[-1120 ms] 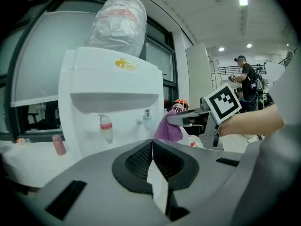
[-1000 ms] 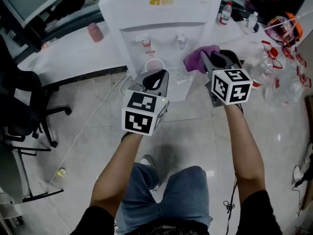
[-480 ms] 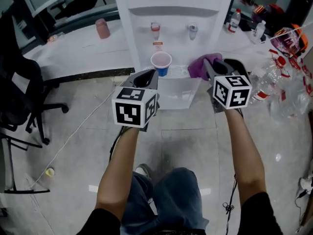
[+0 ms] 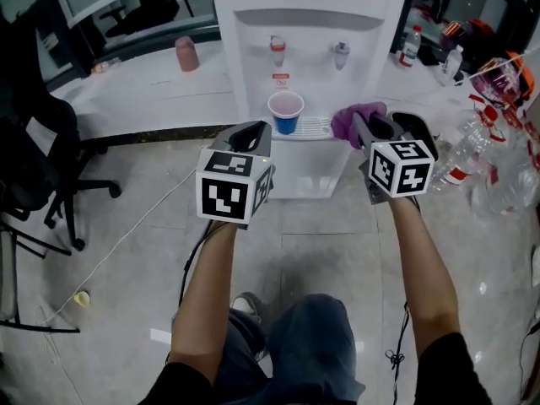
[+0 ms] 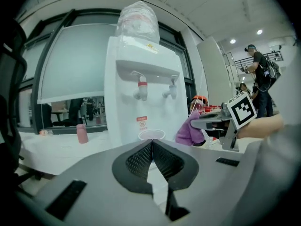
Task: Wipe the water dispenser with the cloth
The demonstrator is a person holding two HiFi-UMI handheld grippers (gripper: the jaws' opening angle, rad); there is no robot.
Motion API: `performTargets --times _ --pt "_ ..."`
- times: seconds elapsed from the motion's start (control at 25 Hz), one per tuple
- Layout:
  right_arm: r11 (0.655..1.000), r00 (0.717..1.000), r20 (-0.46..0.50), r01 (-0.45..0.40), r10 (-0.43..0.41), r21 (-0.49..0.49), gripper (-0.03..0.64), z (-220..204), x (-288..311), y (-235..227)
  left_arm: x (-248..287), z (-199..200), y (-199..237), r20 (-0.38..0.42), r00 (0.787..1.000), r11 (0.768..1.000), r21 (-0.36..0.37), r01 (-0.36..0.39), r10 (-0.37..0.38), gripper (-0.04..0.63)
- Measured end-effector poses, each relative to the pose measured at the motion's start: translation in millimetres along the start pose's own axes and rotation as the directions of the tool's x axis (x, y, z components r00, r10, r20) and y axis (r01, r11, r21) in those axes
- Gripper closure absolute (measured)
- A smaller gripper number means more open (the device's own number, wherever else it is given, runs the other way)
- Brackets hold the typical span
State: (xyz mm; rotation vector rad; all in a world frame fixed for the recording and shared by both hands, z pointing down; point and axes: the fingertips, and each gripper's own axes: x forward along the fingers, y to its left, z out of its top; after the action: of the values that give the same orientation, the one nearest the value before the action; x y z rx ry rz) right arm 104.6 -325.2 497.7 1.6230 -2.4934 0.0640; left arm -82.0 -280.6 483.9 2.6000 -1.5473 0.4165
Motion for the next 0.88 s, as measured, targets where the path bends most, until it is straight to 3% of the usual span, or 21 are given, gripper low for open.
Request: performTargets --times 0.32,0.6,0.88 --pt "0.989 0.983 0.138 -0.112 0.124 -0.092 0.584 79.7 -22.1 48.0 -5.7 24.9 20.9 0.031 0.999 0.998 -0.046 -0.029 0.030 0.571" --pt "0.958 0.924 0.263 -0.247 0.278 -0.145 0.584 164.0 -30.9 104.5 -27.6 33.1 38.9 0.012 0.999 0.997 -0.056 -0.051 0.052 0.571" --pt "0.922 0.880 0.293 -0.318 0.374 -0.221 0.584 223.7 -10.8 157.2 -43.5 45.2 56.2 0.043 0.996 0.996 -0.059 -0.070 0.073 0.571"
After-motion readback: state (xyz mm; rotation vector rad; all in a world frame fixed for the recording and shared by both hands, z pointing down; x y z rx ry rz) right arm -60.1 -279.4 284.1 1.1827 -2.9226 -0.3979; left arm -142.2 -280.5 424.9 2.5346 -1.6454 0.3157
